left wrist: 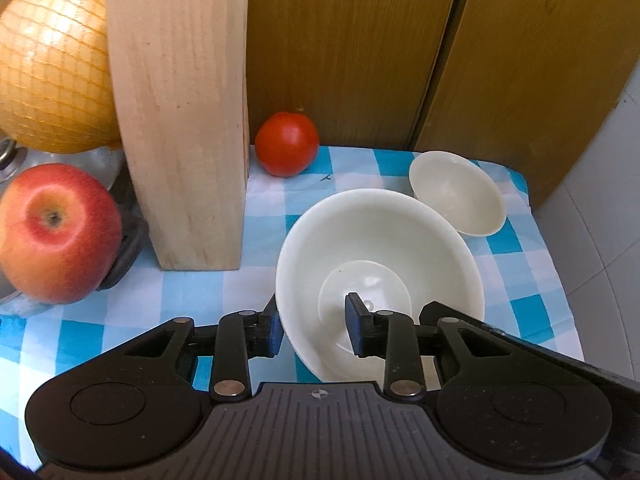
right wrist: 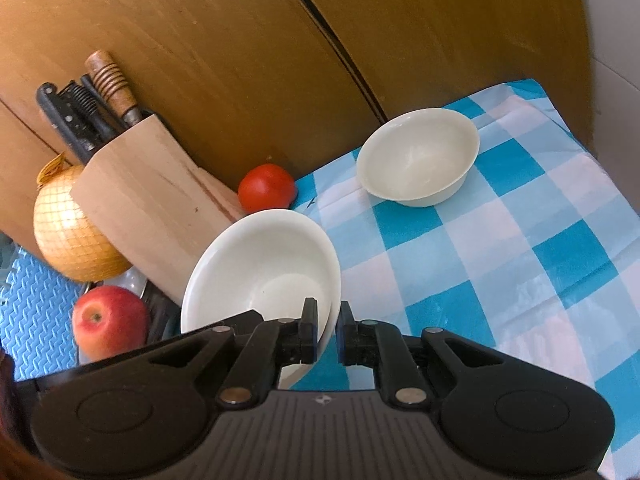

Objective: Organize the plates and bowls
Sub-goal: 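Lift the second bowl with both grippers and lower it into the first bowl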

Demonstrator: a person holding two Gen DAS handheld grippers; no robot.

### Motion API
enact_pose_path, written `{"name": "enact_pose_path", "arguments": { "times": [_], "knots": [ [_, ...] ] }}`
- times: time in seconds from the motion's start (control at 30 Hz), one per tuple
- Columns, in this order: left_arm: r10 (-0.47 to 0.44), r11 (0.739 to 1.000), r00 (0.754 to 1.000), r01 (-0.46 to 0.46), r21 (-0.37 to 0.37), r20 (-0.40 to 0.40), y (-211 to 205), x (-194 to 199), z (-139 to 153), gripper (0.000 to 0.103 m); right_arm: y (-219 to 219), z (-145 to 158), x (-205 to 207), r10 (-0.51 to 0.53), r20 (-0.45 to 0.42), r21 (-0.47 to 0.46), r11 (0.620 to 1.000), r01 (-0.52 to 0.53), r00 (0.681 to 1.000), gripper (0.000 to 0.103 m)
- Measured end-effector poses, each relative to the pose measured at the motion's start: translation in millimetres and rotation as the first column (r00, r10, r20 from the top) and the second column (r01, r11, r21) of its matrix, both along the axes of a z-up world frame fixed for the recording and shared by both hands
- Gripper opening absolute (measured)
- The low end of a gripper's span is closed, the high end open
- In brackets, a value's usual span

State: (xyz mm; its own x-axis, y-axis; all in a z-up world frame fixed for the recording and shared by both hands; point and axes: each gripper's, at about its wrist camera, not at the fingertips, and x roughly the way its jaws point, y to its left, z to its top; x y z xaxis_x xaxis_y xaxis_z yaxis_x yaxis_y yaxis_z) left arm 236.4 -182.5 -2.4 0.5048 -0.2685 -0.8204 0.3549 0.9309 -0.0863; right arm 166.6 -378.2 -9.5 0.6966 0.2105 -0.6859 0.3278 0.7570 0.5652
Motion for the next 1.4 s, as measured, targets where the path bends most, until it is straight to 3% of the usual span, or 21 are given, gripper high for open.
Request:
{"name": "enact_pose_path", "arguments": {
  "times": [0.97,1.4],
  "knots": [
    [-0.039,0.999,0.999,0.039,-0.012,0.009,42.2,-70.7,12.8,0.041,40.2,23.3,-71.3,0.066,-0.024,-0.002,0.998,-0.066,0.998,0.012],
    [-0.047,0.999,0.999,0.047,0.004,-0.001,46.6,-78.1,12.3,0.040,48.6,20.7,-84.3,0.064,-0.041,-0.026,0.998,-0.065,0.997,0.014]
  ]
}}
